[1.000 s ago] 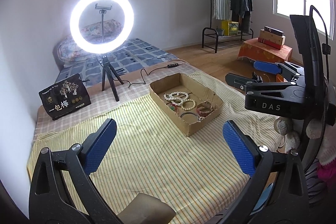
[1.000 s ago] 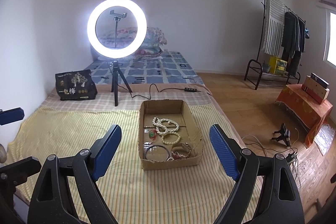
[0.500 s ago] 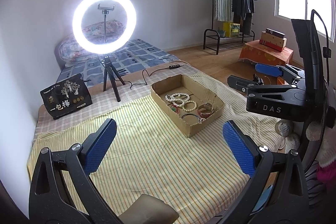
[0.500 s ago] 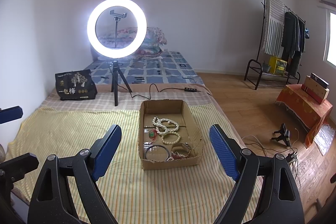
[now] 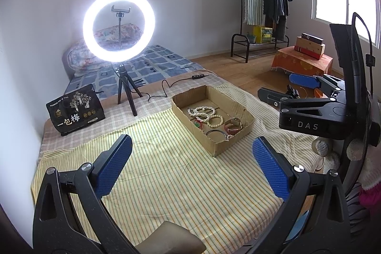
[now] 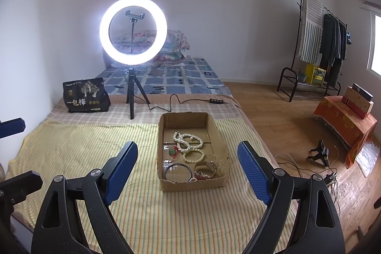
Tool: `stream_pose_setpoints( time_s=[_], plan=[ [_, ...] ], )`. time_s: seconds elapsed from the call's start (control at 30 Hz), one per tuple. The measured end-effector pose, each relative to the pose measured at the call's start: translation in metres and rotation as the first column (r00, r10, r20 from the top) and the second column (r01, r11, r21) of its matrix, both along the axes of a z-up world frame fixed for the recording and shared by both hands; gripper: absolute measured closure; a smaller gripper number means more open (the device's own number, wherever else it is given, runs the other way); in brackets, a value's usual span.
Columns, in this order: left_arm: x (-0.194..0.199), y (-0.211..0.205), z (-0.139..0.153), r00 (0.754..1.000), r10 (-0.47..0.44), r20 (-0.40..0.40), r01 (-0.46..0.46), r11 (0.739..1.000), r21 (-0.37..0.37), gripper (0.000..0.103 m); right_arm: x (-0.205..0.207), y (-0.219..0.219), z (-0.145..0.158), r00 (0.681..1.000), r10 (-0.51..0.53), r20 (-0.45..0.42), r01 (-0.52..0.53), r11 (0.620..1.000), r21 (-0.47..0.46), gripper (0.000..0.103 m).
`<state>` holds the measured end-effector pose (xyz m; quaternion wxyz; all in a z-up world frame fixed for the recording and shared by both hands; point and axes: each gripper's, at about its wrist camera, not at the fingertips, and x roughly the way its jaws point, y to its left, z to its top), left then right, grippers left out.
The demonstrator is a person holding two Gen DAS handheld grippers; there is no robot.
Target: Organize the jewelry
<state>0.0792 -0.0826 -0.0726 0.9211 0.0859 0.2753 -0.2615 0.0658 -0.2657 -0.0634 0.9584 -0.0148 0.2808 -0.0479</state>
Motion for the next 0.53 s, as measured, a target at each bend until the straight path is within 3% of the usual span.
stream_pose_setpoints(
  time_s=[0.53],
  plan=[
    [0.0079, 0.0030, 0.0038, 0.999, 0.031, 0.032, -0.031, 1.000, -0.006, 0.000, 0.0001, -0.0002, -0.0003, 1.000, 0.010, -0.006, -0.010, 1.000, -0.004, 0.017]
  ],
)
